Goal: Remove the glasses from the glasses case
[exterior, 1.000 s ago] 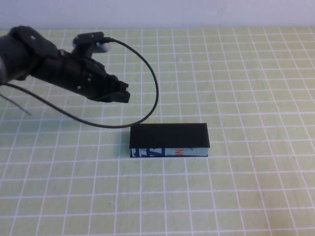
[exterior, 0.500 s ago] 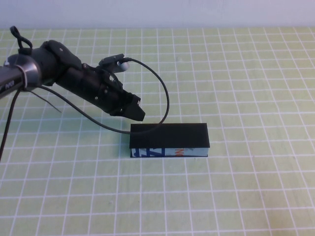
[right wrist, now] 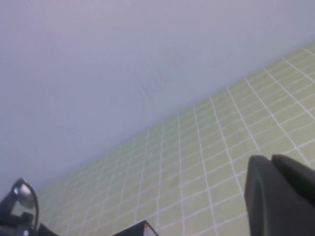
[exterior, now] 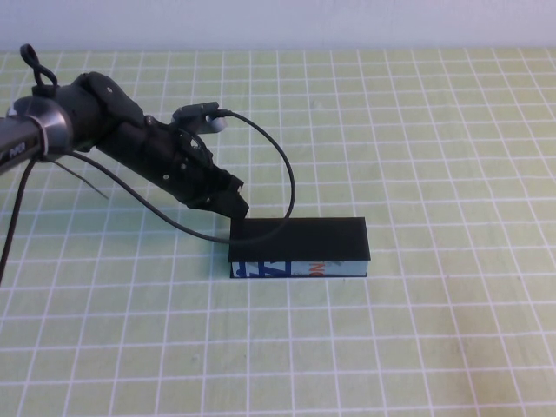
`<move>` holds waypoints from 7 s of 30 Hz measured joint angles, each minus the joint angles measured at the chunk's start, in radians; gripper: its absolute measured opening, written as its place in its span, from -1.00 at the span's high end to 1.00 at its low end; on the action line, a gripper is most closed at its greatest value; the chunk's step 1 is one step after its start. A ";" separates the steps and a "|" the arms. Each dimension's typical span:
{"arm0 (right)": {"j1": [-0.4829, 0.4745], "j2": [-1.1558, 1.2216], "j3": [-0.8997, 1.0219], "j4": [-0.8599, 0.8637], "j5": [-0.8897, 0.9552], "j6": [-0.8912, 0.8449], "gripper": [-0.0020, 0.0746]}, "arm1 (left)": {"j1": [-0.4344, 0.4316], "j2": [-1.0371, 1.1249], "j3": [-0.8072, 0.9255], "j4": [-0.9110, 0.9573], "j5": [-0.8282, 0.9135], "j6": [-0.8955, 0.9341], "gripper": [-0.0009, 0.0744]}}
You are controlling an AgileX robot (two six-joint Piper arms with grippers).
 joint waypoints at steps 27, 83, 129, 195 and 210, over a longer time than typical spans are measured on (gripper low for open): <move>0.189 1.293 -0.904 -0.115 0.714 -0.180 0.99 | 0.000 0.000 0.000 0.044 -0.015 -0.019 0.99; 0.547 1.901 -1.304 -0.678 0.441 -0.584 0.14 | 0.000 0.000 0.000 0.043 -0.019 -0.022 0.99; 0.553 1.796 -1.312 -0.817 0.437 -0.277 0.60 | 0.037 -0.231 0.206 -0.250 -0.176 0.353 0.99; 0.553 1.921 -1.310 -0.809 0.358 -0.543 0.44 | 0.020 0.212 -0.279 -0.074 0.174 0.015 0.99; 0.553 1.939 -1.316 -0.899 0.345 -0.475 0.64 | 0.020 0.212 -0.280 -0.074 0.162 0.015 0.99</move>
